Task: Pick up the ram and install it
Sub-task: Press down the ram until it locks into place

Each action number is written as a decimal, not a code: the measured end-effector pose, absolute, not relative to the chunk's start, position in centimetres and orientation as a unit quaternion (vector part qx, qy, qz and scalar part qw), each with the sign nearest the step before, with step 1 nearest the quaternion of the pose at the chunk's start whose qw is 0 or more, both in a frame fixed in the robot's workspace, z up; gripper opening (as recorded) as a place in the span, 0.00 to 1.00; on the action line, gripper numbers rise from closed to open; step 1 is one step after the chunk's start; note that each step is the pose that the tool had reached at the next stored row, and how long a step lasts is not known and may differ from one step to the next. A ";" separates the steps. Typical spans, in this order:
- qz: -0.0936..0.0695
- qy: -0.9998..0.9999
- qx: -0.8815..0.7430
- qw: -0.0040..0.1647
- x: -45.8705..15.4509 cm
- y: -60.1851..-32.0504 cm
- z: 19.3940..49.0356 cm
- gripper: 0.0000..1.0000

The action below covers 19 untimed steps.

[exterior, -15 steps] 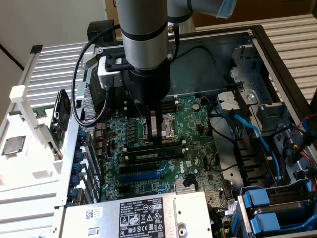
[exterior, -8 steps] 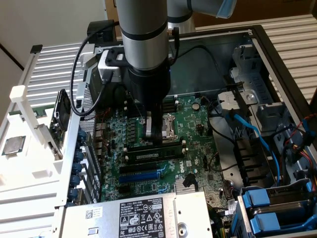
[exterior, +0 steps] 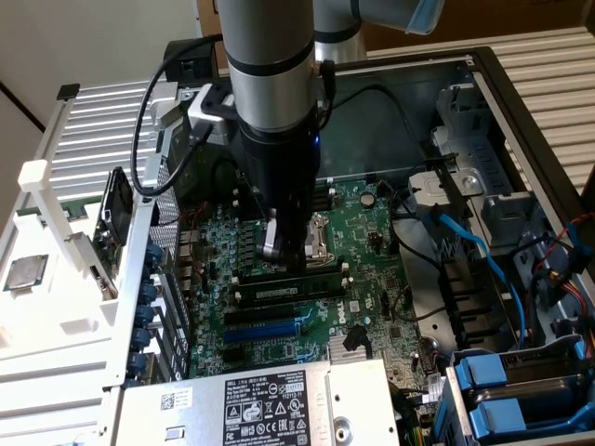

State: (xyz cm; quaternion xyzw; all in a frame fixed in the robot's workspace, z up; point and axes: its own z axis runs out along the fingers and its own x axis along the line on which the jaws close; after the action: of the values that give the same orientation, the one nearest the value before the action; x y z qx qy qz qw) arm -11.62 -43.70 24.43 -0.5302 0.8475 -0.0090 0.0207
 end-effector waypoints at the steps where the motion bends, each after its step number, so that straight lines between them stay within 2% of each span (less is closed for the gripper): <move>1: -0.009 0.855 -0.518 0.021 -11.6 -43.7 24.4 0.11; 19: -0.013 0.935 -0.354 0.018 -11.6 -43.7 24.4 0.11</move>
State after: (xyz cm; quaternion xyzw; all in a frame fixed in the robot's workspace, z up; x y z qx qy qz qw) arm -11.62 -43.70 24.43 -0.3540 0.9350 -0.0130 0.0184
